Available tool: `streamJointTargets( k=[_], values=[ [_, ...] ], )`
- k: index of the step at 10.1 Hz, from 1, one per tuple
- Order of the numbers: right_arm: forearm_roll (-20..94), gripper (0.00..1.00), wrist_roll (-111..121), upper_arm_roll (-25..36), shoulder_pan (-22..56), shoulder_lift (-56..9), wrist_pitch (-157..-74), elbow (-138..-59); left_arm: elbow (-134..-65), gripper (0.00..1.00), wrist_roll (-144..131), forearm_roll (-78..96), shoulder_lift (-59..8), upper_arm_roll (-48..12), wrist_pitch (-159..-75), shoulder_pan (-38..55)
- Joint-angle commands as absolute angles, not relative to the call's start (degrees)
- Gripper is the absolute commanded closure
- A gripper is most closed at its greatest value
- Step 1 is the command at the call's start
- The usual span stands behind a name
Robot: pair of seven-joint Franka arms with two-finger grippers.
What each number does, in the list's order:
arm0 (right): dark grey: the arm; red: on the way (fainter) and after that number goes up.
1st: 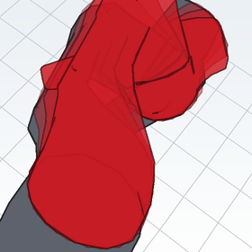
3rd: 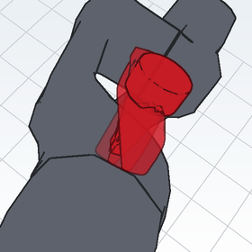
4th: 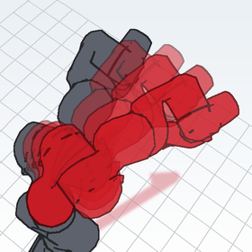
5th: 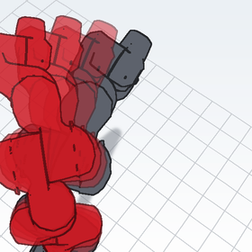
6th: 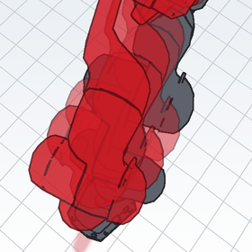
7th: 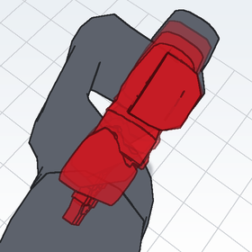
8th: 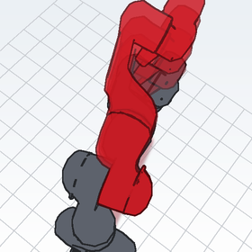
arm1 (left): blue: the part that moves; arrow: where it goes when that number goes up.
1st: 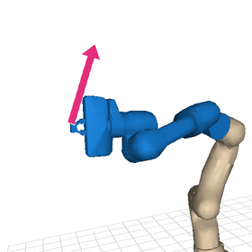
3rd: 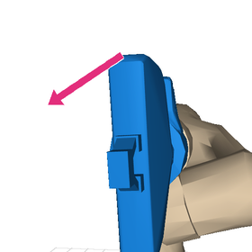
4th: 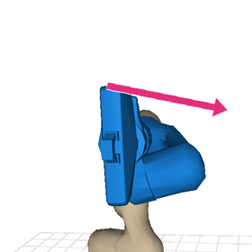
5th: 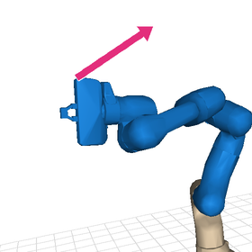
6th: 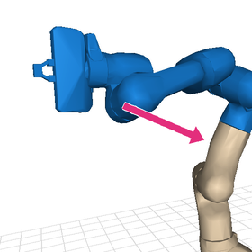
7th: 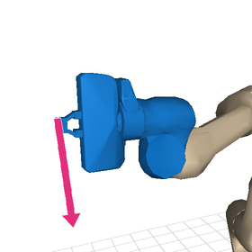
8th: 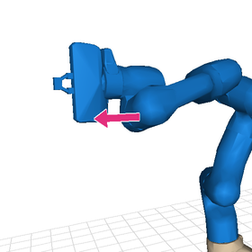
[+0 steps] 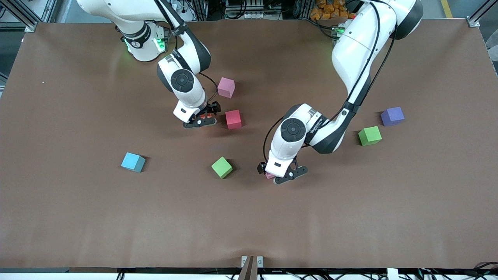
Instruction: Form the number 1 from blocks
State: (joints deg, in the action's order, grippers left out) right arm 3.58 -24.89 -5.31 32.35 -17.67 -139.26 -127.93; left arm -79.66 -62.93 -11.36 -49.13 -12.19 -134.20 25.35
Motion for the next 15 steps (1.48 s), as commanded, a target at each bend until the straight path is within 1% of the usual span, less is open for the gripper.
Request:
streamJointTargets(
  k=[1, 4, 6, 7, 9, 10, 11, 15],
  values=[
    [1.3, 0.00, -23.7, -5.2, 31.9, -17.8, -139.9, -128.1, -79.2, 0.00, -64.1, -12.1, -49.7, -9.1, -135.1, 28.1],
    [1.3, 0.00, -22.8, -5.0, 31.9, -19.0, -140.4, -128.0, -79.1, 0.00, -64.0, -12.1, -49.8, -9.1, -135.2, 28.1],
    [1.2, 0.00, -22.8, -4.9, 31.9, -21.5, -144.1, -128.1, -78.0, 0.00, -64.1, -12.1, -50.9, -9.1, -135.5, 28.8],
    [1.3, 0.00, -22.8, -4.7, 31.9, -21.8, -144.7, -128.0, -77.7, 0.00, -64.0, -12.1, -51.5, -9.1, -135.5, 29.3],
    [1.6, 0.43, -23.6, -4.7, 31.7, -21.7, -144.8, -128.1, -77.9, 0.02, -63.5, -12.3, -51.7, -7.9, -135.5, 30.5],
    [2.0, 0.49, -25.4, -4.7, 31.9, -21.6, -144.8, -128.1, -77.9, 0.59, -63.6, -12.3, -51.7, -7.6, -135.5, 30.7],
    [2.0, 0.49, -29.1, -4.8, 32.6, -21.4, -144.8, -128.1, -77.9, 1.00, -63.7, -12.2, -51.7, -7.5, -135.5, 30.7],
    [2.0, 0.48, -38.4, -5.3, 36.6, -20.0, -144.8, -128.2, -77.9, 1.00, -63.7, -12.1, -51.0, -7.6, -135.5, 30.7]
  ],
)
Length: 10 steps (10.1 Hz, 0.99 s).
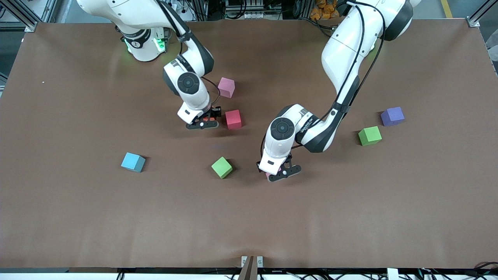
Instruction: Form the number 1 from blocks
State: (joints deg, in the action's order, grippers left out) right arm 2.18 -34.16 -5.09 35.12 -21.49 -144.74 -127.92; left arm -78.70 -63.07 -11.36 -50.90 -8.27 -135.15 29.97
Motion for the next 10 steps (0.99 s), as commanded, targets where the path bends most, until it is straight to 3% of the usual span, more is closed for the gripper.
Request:
streamJointTargets(
  k=[1, 10],
  values=[
    [2.0, 0.48, -40.5, -5.4, 37.6, -19.5, -144.7, -128.3, -77.9, 1.00, -63.7, -12.1, -51.0, -7.6, -135.5, 30.7],
    [2.0, 0.46, -49.6, -6.7, 41.8, -17.2, -145.3, -129.6, -78.0, 1.00, -63.9, -12.0, -50.3, -7.9, -135.1, 30.7]
  ],
)
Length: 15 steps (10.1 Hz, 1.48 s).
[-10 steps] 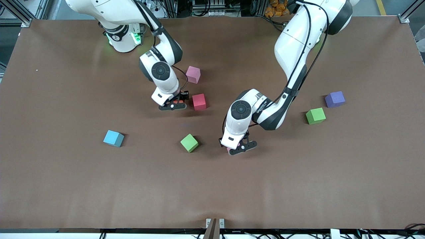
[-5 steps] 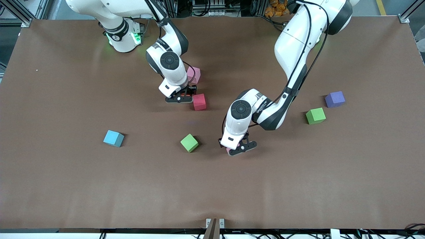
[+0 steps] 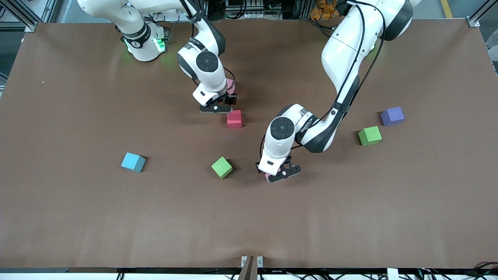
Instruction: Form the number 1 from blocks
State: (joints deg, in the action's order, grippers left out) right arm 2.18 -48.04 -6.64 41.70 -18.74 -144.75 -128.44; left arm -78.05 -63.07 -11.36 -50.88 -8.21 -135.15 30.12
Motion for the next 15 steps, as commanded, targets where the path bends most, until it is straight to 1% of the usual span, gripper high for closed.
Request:
streamJointTargets(
  k=[1, 3, 5, 9, 13, 15],
  values=[
    [2.0, 0.46, -50.0, -6.7, 42.2, -17.3, -145.4, -129.5, -78.0, 1.00, -63.9, -12.0, -50.0, -8.0, -134.9, 30.7],
    [2.1, 0.46, -51.7, -6.8, 43.1, -18.2, -146.9, -128.7, -78.0, 1.00, -64.2, -11.7, -49.7, -8.1, -134.9, 32.0],
    [2.1, 0.46, -54.6, -6.7, 44.6, -20.7, -148.8, -126.7, -78.0, 1.00, -64.2, -11.5, -49.7, -8.1, -134.9, 32.3],
    [2.1, 0.46, -55.8, -6.6, 44.8, -23.3, -148.2, -123.1, -78.0, 1.00, -64.3, -11.6, -49.7, -8.1, -134.8, 33.3],
    [1.3, 0.45, -54.5, -6.2, 44.8, -25.9, -148.1, -120.9, -78.0, 1.00, -64.8, -11.6, -49.7, -8.1, -134.7, 36.8],
    [1.3, 0.44, -54.2, -6.1, 44.8, -26.2, -148.1, -120.4, -78.0, 1.00, -65.5, -11.8, -50.0, -8.0, -134.7, 39.3]
  ],
)
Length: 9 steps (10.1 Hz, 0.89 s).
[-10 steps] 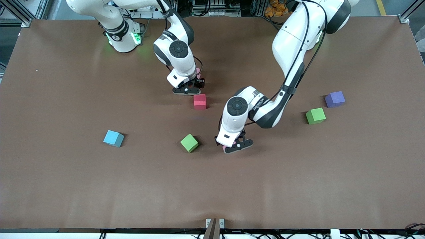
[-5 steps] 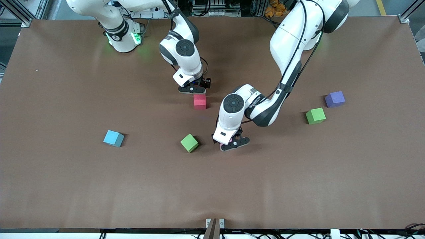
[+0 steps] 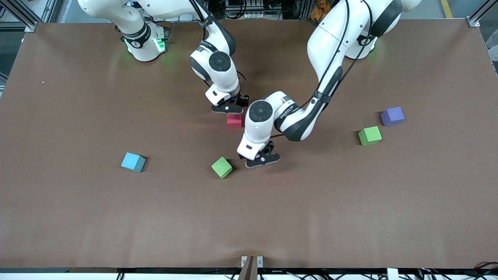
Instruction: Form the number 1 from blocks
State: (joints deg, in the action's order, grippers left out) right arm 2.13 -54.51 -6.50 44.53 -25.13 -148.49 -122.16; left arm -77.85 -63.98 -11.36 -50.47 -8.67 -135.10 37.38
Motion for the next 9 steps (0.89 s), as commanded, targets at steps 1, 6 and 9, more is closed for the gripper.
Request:
streamJointTargets(
  k=[1, 6, 9],
  values=[
    [1.3, 0.37, -53.8, -6.0, 44.8, -26.3, -148.0, -120.2, -78.0, 1.00, -65.6, -11.9, -49.9, -8.0, -134.6, 40.2],
    [-0.3, 0.00, -53.3, -6.1, 43.2, -22.3, -144.4, -121.8, -78.0, 1.00, -65.6, -12.1, -50.3, -7.6, -133.3, 44.4],
    [-3.9, 0.00, -52.9, -6.6, 42.0, -19.1, -143.3, -125.6, -78.0, 1.00, -63.8, -13.2, -50.3, -7.5, -132.2, 45.4]
  ],
)
